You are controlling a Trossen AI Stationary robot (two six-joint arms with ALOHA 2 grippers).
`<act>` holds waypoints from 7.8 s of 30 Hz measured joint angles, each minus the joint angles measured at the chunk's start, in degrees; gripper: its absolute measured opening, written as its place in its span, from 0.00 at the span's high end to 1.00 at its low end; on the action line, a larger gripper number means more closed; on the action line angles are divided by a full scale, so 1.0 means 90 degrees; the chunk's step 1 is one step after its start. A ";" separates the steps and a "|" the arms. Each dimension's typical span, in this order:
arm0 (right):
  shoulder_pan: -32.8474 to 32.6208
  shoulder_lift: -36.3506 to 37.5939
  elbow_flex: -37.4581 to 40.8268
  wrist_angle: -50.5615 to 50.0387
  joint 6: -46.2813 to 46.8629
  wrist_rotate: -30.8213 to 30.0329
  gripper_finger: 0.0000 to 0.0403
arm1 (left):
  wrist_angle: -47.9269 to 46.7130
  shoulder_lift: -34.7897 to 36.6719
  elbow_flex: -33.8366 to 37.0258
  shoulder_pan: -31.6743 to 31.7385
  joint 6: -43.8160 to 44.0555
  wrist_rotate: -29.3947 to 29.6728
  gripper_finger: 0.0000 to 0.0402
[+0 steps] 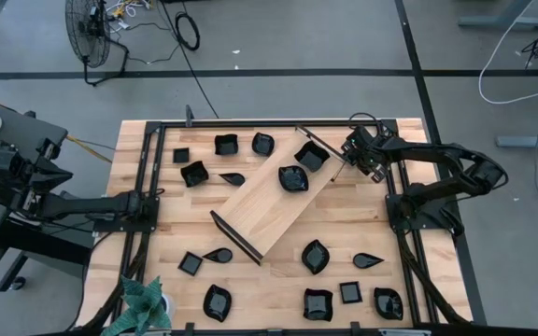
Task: Pick & Place Mini shaped plates
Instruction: Put the black square shaped plate on the shelf
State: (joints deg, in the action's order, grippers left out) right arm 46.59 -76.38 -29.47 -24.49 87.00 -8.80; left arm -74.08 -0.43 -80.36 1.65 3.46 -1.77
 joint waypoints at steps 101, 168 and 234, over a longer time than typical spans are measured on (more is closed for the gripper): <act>-0.1778 -0.0155 -0.5446 -0.0789 -0.6703 0.2934 1.00 | 0.0000 0.0000 0.0000 -0.0002 0.0000 0.0001 0.94; -0.4478 -0.2068 -0.5734 -0.1540 -0.4716 0.3521 1.00 | 0.0000 0.0002 0.0000 0.0000 0.0000 0.0001 0.94; -0.4660 -0.2134 -0.6648 -0.2782 -0.5341 0.2932 1.00 | 0.0000 0.0002 0.0000 0.0000 0.0000 0.0001 0.94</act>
State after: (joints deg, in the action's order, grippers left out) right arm 4.64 -95.59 -89.30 -49.53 38.93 17.58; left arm -74.08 -0.40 -80.36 1.65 3.46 -1.76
